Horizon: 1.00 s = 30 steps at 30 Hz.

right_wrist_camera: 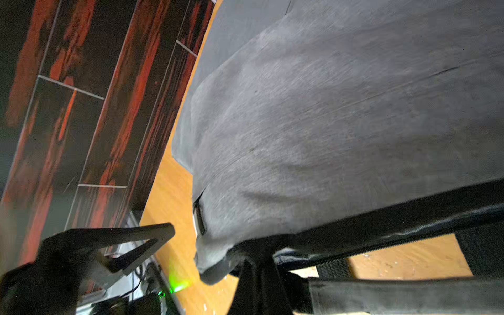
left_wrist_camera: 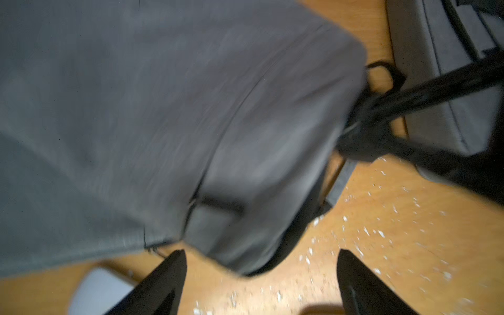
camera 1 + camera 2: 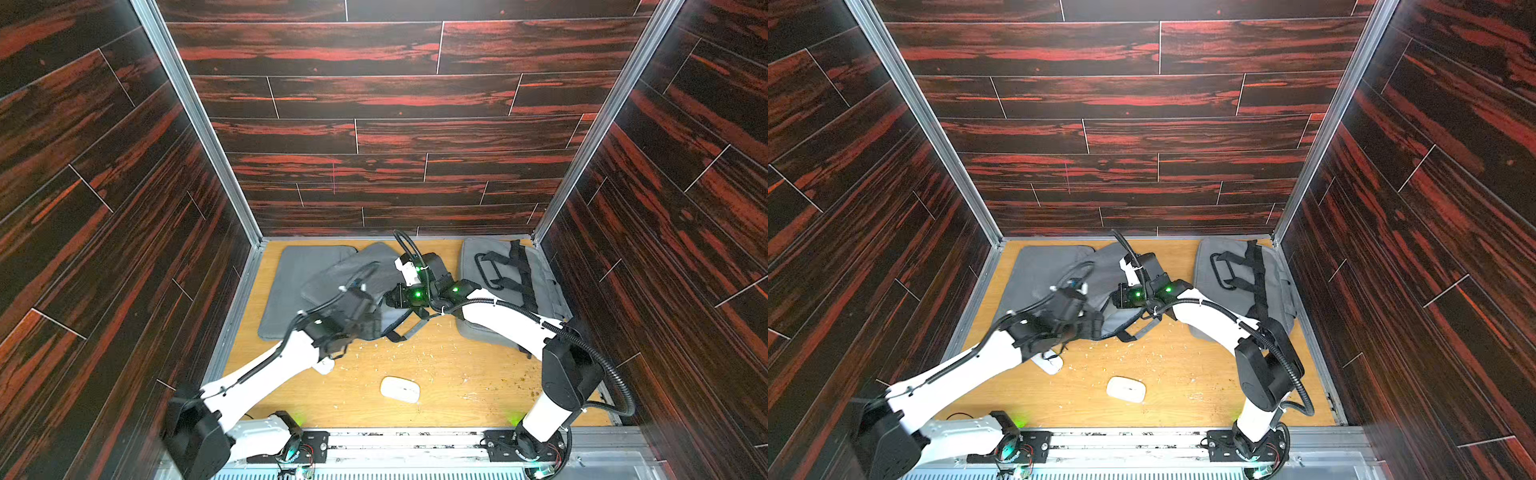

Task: Put the mouse into the laptop bag
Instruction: Open the zippered laptop bag at the center of the board.

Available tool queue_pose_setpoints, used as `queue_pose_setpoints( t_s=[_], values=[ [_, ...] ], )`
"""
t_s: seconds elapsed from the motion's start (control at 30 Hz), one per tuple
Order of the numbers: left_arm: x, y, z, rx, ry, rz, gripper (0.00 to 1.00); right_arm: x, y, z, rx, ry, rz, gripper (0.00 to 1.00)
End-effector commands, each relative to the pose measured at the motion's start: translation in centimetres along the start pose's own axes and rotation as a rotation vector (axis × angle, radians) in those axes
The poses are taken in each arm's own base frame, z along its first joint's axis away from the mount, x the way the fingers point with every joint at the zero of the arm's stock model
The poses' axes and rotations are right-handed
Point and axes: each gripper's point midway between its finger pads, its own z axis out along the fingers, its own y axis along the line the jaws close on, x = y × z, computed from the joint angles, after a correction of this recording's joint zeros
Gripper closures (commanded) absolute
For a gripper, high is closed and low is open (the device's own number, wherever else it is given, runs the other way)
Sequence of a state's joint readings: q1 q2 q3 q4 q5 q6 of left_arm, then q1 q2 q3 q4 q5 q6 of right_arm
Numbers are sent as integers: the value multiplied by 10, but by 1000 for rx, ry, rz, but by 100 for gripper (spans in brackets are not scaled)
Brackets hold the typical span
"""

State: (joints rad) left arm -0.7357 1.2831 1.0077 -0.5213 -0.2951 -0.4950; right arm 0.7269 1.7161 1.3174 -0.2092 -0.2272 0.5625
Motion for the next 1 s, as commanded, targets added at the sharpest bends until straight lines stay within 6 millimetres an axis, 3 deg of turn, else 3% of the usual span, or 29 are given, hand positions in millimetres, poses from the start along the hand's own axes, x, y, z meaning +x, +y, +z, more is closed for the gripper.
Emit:
queue_pose_setpoints(
  t_s=[0.0,0.13,0.33,0.4,0.43,0.47,0.5,0.57,0.73,0.87,0.97],
  values=[
    [-22,10,-5,-144,-70,93,10,-20,28,-10,-96,-34,-50,100],
    [-33,7,9,-208,-67,152,10,-19,29,-10,-124,-19,-36,100],
    [-34,18,29,-347,-47,204,12,-19,27,-20,-175,-17,-9,100],
    [-34,17,35,-352,-36,226,17,-19,24,-25,-182,-26,5,100],
    [-41,10,39,-334,-62,216,29,-19,21,-27,-182,-29,12,100],
    [-43,7,43,-323,-62,215,56,-20,18,-28,-180,-32,16,100],
    [-45,4,46,-311,-63,208,76,-20,15,-29,-173,-34,21,100],
    [-49,-5,55,-256,-52,185,100,-21,6,-32,-154,-43,33,100],
    [-58,-17,64,-163,-39,102,100,1,-17,-38,-88,-50,19,98],
    [-56,-12,73,-75,-24,-3,100,39,-53,-55,37,-79,5,62],
    [-54,-11,84,-19,0,-66,100,78,-80,-67,122,-79,-1,49]
  ],
)
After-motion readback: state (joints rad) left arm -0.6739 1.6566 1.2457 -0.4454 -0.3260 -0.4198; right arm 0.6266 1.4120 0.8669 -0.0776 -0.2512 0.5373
